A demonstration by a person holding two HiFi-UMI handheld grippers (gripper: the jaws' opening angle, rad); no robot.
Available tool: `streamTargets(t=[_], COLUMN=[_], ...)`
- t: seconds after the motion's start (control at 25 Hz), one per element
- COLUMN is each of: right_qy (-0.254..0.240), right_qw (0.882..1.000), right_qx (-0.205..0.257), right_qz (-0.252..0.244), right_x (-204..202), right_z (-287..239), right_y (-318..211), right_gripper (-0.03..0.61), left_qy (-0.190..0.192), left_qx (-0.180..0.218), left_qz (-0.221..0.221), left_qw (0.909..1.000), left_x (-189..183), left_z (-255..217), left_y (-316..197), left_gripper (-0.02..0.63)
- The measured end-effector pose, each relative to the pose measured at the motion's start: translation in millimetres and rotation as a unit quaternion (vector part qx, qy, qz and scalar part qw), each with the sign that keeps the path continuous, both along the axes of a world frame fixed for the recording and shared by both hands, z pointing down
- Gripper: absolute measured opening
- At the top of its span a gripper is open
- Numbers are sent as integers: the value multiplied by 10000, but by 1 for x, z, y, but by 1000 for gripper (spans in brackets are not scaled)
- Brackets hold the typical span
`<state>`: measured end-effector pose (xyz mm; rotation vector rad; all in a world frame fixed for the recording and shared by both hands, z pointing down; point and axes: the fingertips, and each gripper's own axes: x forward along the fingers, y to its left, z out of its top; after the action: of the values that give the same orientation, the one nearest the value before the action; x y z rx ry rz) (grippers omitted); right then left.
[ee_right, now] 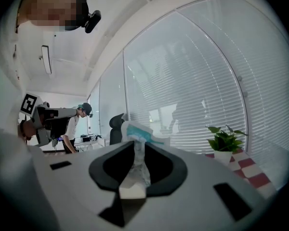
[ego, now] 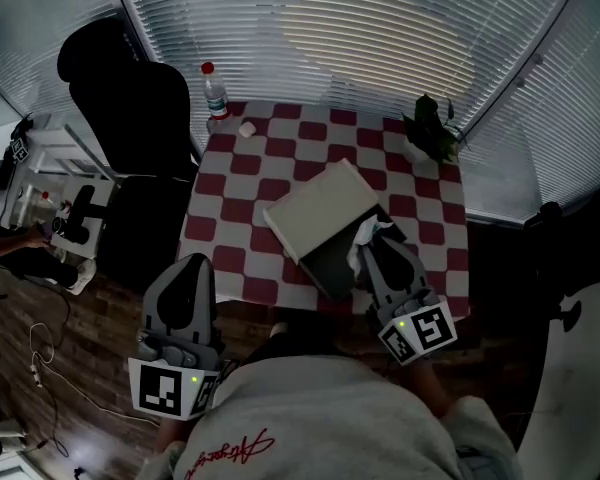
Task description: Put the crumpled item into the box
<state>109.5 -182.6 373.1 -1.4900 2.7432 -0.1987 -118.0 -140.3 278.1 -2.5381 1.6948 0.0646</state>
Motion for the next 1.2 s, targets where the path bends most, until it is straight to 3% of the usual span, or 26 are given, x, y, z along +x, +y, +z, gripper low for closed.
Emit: streamTargets(t=[1.2], right_qy=[311], right_qw=[9982], right_qx=[-483], right_qz=[169], right_x=[1], right_z=[44], right_y=[-15], right_gripper=[78], left_qy=[-33], left_qx=[86], left_qz=[41], left_qw=[9999], left_x=[-7], left_z=[-7], left_y=[-7], left_gripper=[20])
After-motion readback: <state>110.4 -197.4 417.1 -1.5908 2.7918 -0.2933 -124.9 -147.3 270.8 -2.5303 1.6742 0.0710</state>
